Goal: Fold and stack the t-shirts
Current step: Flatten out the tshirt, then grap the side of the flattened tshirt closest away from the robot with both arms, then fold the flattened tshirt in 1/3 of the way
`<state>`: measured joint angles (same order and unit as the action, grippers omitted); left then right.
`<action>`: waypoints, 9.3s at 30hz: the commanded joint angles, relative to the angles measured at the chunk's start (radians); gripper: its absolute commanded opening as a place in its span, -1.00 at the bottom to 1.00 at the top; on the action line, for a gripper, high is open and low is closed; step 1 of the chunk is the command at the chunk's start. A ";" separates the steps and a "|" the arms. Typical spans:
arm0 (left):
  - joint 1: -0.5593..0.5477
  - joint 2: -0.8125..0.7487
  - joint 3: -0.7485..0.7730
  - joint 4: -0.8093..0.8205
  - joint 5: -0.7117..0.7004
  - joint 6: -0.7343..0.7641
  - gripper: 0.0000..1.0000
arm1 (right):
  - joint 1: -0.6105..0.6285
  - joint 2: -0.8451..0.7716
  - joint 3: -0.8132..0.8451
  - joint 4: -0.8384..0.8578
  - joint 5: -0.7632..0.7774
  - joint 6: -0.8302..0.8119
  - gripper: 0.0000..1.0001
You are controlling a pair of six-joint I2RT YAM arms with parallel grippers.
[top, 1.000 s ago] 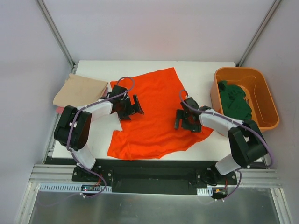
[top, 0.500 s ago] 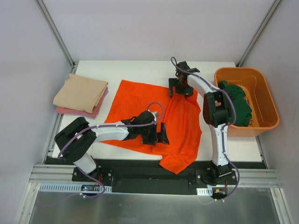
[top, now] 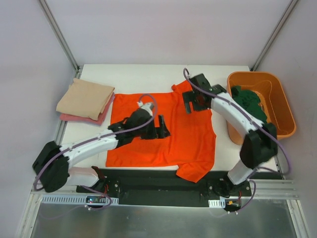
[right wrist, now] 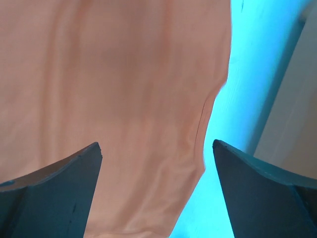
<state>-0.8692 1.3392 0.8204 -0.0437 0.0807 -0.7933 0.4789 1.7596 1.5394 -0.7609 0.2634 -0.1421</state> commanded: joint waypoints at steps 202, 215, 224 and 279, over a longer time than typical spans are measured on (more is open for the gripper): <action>0.607 0.095 0.122 -0.354 -0.480 -0.139 -0.08 | -0.060 -0.095 -0.359 0.333 0.145 -0.007 -0.20; 0.576 -0.038 0.051 -0.254 -0.122 0.016 0.98 | -0.040 -0.430 -0.688 0.448 -0.287 0.209 0.93; 0.562 0.199 0.115 -0.214 0.030 0.054 0.98 | -0.036 -0.249 -0.613 0.543 -0.412 0.208 0.93; 0.564 0.184 0.016 -0.239 -0.096 0.078 0.98 | -0.065 -0.487 -0.756 0.423 -0.230 0.214 0.93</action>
<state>-0.3019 1.5517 0.8536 -0.2333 -0.0261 -0.7170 0.3840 1.2442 0.7368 -0.3916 0.0700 0.0929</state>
